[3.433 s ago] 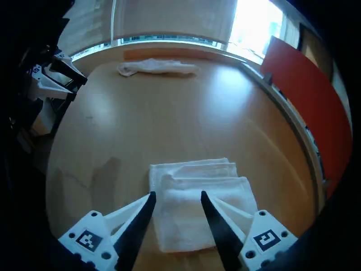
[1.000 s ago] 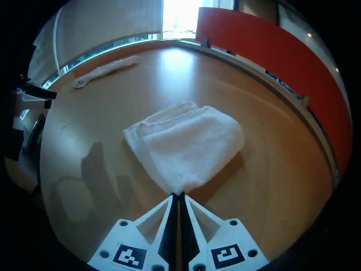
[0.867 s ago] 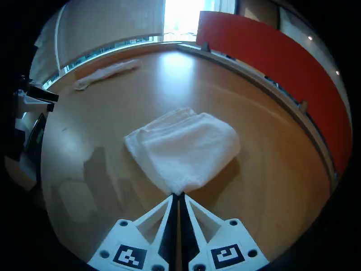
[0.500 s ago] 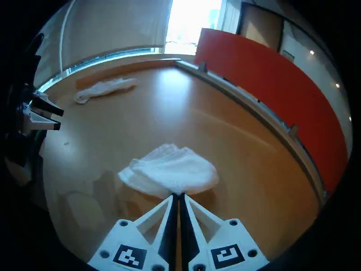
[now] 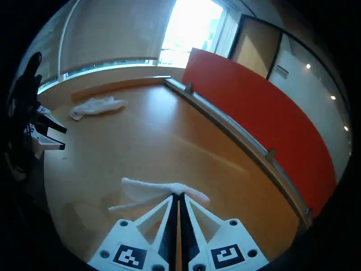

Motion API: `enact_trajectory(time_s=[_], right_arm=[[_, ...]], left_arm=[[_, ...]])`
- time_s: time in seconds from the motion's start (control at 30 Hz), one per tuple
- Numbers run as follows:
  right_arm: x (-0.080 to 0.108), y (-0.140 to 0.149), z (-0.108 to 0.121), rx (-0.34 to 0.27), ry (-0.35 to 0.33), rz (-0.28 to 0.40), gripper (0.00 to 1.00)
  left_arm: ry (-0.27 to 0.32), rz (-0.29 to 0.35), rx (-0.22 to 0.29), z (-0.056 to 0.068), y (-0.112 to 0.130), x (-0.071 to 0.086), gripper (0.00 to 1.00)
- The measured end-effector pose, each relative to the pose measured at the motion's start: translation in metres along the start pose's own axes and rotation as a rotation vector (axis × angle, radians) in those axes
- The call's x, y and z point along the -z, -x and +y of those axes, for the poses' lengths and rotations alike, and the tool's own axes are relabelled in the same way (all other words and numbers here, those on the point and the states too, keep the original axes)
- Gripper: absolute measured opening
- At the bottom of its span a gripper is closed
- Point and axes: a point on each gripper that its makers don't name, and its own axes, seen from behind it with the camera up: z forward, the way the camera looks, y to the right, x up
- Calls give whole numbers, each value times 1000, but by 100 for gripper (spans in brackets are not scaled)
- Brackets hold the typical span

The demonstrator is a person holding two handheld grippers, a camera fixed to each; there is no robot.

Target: Fold towel

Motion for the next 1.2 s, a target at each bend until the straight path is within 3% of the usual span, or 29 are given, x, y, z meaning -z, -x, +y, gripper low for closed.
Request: enact_trajectory(time_s=[0.47, 1.2], right_arm=[[69, 5, 82, -41, 108, -6, 2], [153, 77, 211, -88, 242, -88, 2]], left_arm=[[42, 3, -35, 17, -14, -8, 88], [53, -24, -82, 46, -18, -18, 88]])
